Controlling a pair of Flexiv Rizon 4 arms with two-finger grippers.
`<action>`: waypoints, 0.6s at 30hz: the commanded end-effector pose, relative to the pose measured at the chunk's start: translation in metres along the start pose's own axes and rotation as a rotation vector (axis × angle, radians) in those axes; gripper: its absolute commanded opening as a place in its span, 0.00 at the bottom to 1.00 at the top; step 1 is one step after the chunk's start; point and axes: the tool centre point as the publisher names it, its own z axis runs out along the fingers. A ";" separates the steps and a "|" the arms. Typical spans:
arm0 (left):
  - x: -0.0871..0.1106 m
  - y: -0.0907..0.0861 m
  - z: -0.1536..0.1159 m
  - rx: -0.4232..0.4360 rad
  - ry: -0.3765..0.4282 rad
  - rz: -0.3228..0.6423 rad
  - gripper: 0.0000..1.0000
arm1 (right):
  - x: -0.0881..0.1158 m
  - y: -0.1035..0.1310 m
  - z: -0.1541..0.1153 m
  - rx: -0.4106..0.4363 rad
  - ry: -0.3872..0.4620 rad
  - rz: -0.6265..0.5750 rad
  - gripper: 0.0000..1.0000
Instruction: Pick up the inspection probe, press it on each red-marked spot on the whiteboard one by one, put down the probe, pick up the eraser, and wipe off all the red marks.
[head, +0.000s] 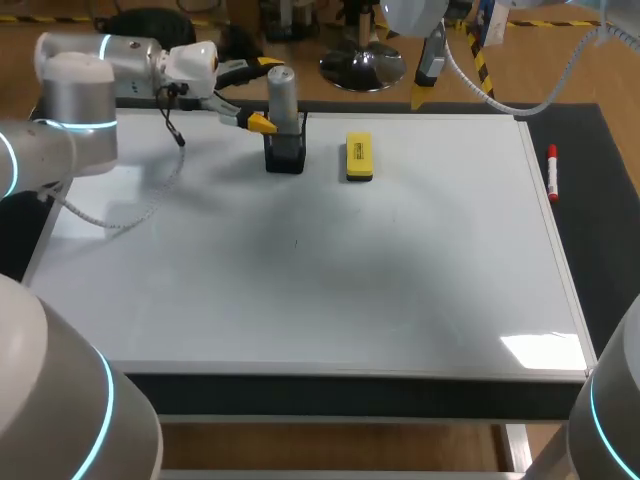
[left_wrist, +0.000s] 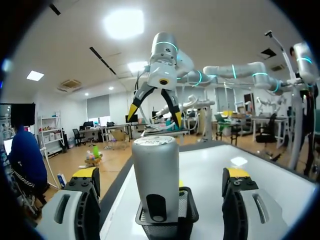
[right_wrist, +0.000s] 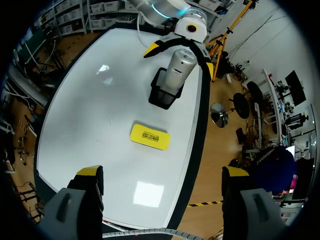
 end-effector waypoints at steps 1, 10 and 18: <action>0.016 -0.014 -0.015 -0.078 -0.044 0.008 1.00 | 0.000 0.000 -0.001 0.003 0.004 -0.001 1.00; 0.026 -0.019 -0.040 -0.232 -0.098 0.036 1.00 | 0.000 0.000 -0.001 0.003 0.004 -0.001 1.00; 0.039 -0.026 -0.059 -0.369 -0.158 0.061 1.00 | 0.000 0.000 -0.001 0.003 0.004 -0.001 1.00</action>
